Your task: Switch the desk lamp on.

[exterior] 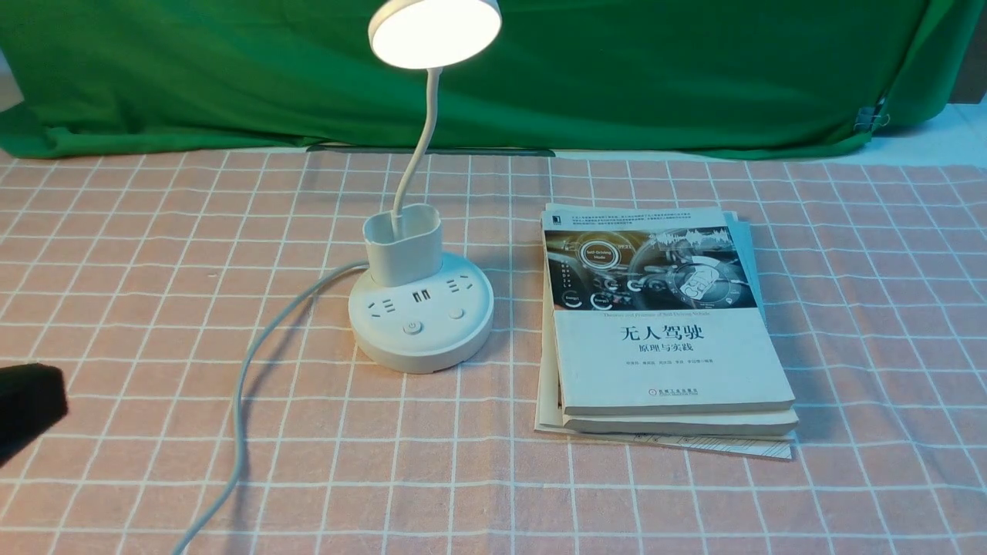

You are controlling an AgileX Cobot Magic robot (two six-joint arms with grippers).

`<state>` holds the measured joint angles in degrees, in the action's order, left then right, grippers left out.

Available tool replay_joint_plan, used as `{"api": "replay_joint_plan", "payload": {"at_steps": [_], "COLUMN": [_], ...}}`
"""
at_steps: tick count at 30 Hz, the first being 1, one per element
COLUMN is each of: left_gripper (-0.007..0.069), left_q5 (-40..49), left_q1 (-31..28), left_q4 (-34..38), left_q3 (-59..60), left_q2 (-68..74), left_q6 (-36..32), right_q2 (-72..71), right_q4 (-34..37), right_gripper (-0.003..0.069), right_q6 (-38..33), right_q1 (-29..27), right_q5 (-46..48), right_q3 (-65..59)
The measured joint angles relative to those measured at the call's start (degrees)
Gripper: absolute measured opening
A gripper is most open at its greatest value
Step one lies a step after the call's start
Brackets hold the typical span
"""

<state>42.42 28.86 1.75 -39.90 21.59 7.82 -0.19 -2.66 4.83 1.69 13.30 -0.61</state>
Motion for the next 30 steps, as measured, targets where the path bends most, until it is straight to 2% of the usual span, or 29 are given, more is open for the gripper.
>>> {"api": "replay_joint_plan", "payload": {"at_steps": [9,13,17,18,19,20,21,23,28,30], "left_gripper": [0.0021,0.0021,0.0021,0.0021,0.0021,0.0021,0.0021,0.0021,0.0021,0.0021], "left_q5": [-0.37,-3.69,-14.60,-18.93,-19.57,-24.52,-26.33,-29.18,-31.44,-31.73], "left_q1": [0.00,-0.35,-6.49,-9.80,-10.31,-15.24,-16.99,-23.56,-35.87,-37.64], "left_q4": [2.65,0.42,1.26,2.11,2.24,2.99,3.12,4.11,5.54,5.54], "left_q3": [0.22,3.41,13.66,16.94,17.48,22.08,23.91,27.97,34.96,35.93], "left_q2": [-2.96,-4.60,-9.42,-11.39,-11.40,-14.54,-15.49,-18.74,-21.44,-21.44], "left_q6": [-0.22,-0.40,-0.41,-0.41,-0.41,-0.53,-0.53,-0.53,-0.53,-0.53], "right_q2": [0.00,0.00,0.00,0.00,0.00,0.00,0.00,0.00,0.00,0.00], "right_q4": [0.00,0.00,0.00,0.00,0.00,0.00,0.00,0.00,0.00,0.00], "right_gripper": [0.0241,0.0241,0.0241,0.0241,0.0241,0.0241,0.0241,0.0241,0.0241,0.0241], "right_q6": [0.00,0.00,-0.05,-0.05,-0.05,-0.05,-0.05,-0.05,0.01,0.01], "right_q1": [0.00,0.00,0.00,0.00,0.00,0.00,0.00,0.00,0.00,0.00], "right_q5": [0.00,0.00,0.00,0.00,0.00,0.00,0.00,0.00,0.00,0.00], "right_q3": [0.00,0.00,0.00,0.00,0.00,0.00,0.00,0.00,0.00,0.00]}}
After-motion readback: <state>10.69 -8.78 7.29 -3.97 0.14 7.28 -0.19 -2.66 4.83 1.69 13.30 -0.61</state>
